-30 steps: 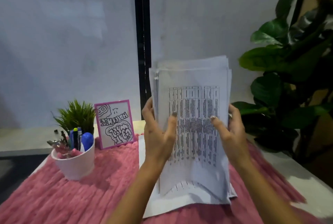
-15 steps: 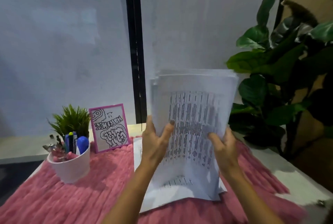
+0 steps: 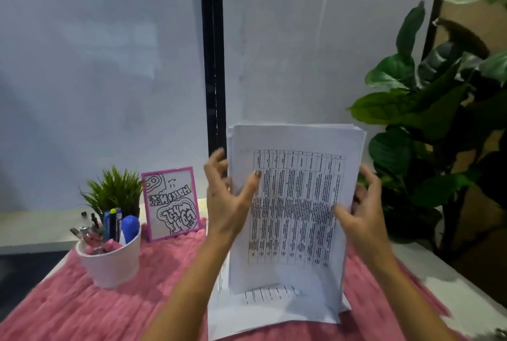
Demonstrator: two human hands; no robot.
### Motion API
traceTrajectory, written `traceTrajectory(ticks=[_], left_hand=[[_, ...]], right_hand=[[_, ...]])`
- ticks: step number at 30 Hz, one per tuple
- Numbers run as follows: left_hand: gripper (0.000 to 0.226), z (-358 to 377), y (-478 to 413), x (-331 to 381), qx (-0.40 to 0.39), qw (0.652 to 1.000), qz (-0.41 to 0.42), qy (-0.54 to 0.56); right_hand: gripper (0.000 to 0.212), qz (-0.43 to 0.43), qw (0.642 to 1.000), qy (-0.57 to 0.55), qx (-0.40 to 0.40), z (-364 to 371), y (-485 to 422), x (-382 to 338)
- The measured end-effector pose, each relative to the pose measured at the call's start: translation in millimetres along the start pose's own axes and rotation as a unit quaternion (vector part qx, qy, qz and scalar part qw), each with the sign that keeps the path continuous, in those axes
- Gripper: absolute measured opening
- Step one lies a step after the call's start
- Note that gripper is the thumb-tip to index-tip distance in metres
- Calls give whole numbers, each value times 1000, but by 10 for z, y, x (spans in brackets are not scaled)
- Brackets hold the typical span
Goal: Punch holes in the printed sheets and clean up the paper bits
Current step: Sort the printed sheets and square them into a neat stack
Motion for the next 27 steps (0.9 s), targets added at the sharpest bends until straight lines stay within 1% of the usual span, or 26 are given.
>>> traceTrajectory(ticks=[1, 2, 3, 4, 5, 6, 8, 10, 12, 13, 15, 17, 19, 21, 22, 23, 25, 26, 27], left_hand=[[89, 11, -138, 192, -7, 998, 53, -12], [96, 24, -263, 377, -16, 992, 114, -44], [98, 44, -377, 511, -29, 981, 170, -94], [96, 69, -463, 606, -49, 966, 209, -144], [90, 94, -526, 656, -69, 952, 232, -189], [82, 108, -568, 665, -86, 942, 237, -222], [59, 86, -613, 603, -105, 937, 216, -253], [41, 43, -633, 522, -114, 941, 212, -237], [26, 0, -630, 489, -116, 947, 229, -194], [21, -21, -628, 485, -113, 952, 229, -166], [26, -53, -623, 501, -87, 962, 228, -125], [38, -37, -598, 589, -64, 963, 239, -105], [44, 50, -605, 575, -86, 958, 248, -113], [37, 108, -615, 488, -109, 946, 262, -158], [31, 98, -621, 443, -105, 943, 268, -167], [26, 72, -617, 416, -91, 945, 269, -164], [24, 3, -611, 413, -49, 952, 263, -146], [25, -28, -614, 428, -24, 956, 259, -136], [25, -60, -623, 454, 2, 961, 250, -122]], right_hand=[[93, -40, 999, 15, -22, 11, -86, -159], [104, -84, 994, 50, -40, 17, -169, -330], [109, -131, 985, 102, -52, 21, -245, -510], [110, -175, 970, 158, -61, 25, -313, -655], [108, -206, 955, 203, -70, 29, -382, -765], [104, -223, 942, 236, -85, 40, -447, -837], [92, -220, 926, 284, -117, 72, -546, -885], [78, -206, 924, 298, -125, 64, -607, -885], [69, -218, 920, 306, -110, 43, -656, -913], [65, -223, 919, 308, -105, 37, -673, -933], [58, -225, 927, 284, -97, 24, -708, -966], [55, -219, 941, 243, -87, 18, -732, -970], [54, -213, 949, 212, -94, 45, -730, -929], [53, -198, 956, 190, -104, 64, -713, -856], [54, -184, 962, 173, -102, 65, -697, -819], [56, -160, 973, 139, -96, 62, -684, -764], [63, -62, 993, 12, -99, 76, -615, -602], [68, -9, 993, -40, -114, 120, -567, -480], [66, 25, 988, -64, -138, 191, -504, -366]])
Point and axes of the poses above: each hand's wrist, its own y-axis away from the middle knuckle, its own z-axis out of the palm, x = y × z, the point moved 7 cm from there along -y, towards the middle knuckle, and after that the axes turned 9 degrees about x, right-handed, at the moved point
